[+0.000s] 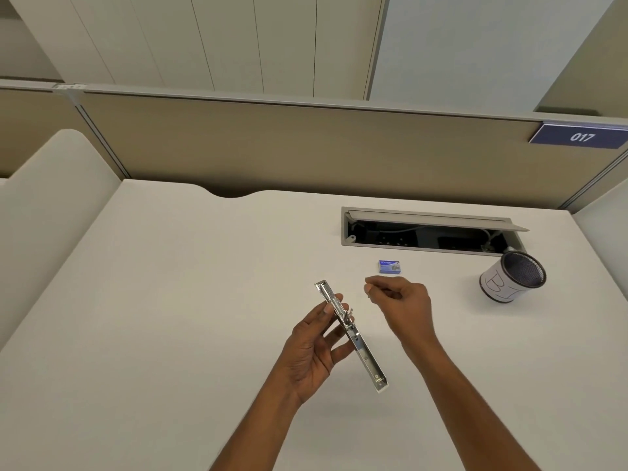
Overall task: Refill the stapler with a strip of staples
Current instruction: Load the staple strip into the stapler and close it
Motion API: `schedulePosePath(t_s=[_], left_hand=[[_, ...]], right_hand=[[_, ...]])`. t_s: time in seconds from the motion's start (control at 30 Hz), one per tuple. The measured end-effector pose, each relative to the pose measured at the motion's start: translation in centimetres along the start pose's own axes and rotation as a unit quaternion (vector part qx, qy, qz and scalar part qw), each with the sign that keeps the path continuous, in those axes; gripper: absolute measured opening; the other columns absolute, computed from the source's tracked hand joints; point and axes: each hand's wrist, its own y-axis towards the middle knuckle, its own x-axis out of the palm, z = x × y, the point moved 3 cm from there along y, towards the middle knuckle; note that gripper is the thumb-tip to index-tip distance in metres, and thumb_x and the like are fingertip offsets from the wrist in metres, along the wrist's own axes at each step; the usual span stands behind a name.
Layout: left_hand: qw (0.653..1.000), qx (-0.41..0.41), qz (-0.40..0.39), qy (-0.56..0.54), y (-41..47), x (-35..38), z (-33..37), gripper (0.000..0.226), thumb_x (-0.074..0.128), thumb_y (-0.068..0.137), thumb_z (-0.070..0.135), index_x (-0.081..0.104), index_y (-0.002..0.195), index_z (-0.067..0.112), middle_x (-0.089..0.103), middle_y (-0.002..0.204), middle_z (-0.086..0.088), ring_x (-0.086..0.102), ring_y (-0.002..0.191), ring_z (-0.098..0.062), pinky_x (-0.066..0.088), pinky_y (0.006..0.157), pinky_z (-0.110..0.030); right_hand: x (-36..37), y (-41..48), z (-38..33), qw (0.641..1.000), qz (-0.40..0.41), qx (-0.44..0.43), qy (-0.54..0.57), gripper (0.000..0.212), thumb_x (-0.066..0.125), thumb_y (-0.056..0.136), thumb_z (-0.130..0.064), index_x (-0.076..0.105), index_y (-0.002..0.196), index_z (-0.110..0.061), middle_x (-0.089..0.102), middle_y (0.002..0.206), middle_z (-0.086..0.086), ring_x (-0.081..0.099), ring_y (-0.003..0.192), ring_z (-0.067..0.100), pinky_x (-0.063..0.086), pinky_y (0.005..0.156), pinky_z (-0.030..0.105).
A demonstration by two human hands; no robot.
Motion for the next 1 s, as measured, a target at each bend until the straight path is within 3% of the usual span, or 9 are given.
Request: schedulePosePath(t_s=[0.1,0.3,0.63,0.8,1.0], left_hand=[[1.0,0.002,-0.003,0.02,-0.3,0.5,0.3,0.064,0.099,0.066,0.029,0.076,0.123,0.012,0.079,0.106,-0.006,0.076,0.096,-0.021,0.064,0.074,-0.041],[0.999,-0.002,-0.02,0.049,-0.7,1.4,0.4,0.057,0.094,0.074,0.033,0.075,0.125,0.014,0.077,0.106,-0.004,0.074,0.096,-0.019,0.064,0.077,-0.04],[0.997,-0.003,-0.037,0.062,-1.6,1.9,0.6,0.047,0.094,0.073,0.035,0.08,0.112,0.014,0.078,0.103,-0.002,0.075,0.092,-0.018,0.064,0.073,-0.037],[0.997,-0.005,-0.039,0.068,-2.2,1.8,0.7,0.045,0.094,0.072,0.036,0.08,0.111,0.016,0.075,0.093,0.0,0.074,0.09,-0.017,0.064,0.073,-0.035],[0.997,-0.002,-0.041,0.07,-2.8,1.7,0.7,0.046,0.093,0.073,0.036,0.08,0.113,0.017,0.075,0.092,0.001,0.074,0.088,-0.016,0.064,0.073,-0.035]], right_hand=[[-0.4,-1.3,-3.1,0.997,-0.037,-0.017,0.071,0.014,0.08,0.083,-0.018,0.082,0.096,-0.021,0.08,0.092,-0.002,0.075,0.092,0.017,0.06,0.088,0.036],[-1.0,-3.2,-6.7,0.989,-0.094,-0.061,0.095,0.016,0.081,0.082,-0.014,0.082,0.097,-0.02,0.08,0.092,-0.006,0.075,0.092,0.014,0.059,0.087,0.03],[-0.5,-4.7,-6.7,0.982,-0.103,-0.104,0.116,0.016,0.081,0.082,-0.01,0.081,0.097,-0.015,0.08,0.089,-0.003,0.076,0.087,0.017,0.061,0.082,0.027],[-0.3,-5.4,-6.6,0.979,-0.118,-0.14,0.088,0.016,0.08,0.083,-0.008,0.081,0.098,-0.012,0.081,0.089,-0.003,0.076,0.089,0.017,0.06,0.083,0.024],[-0.5,-6.0,-6.7,0.97,-0.115,-0.21,0.031,0.016,0.079,0.083,-0.003,0.081,0.097,-0.01,0.08,0.09,-0.003,0.076,0.087,0.018,0.061,0.083,0.03]])
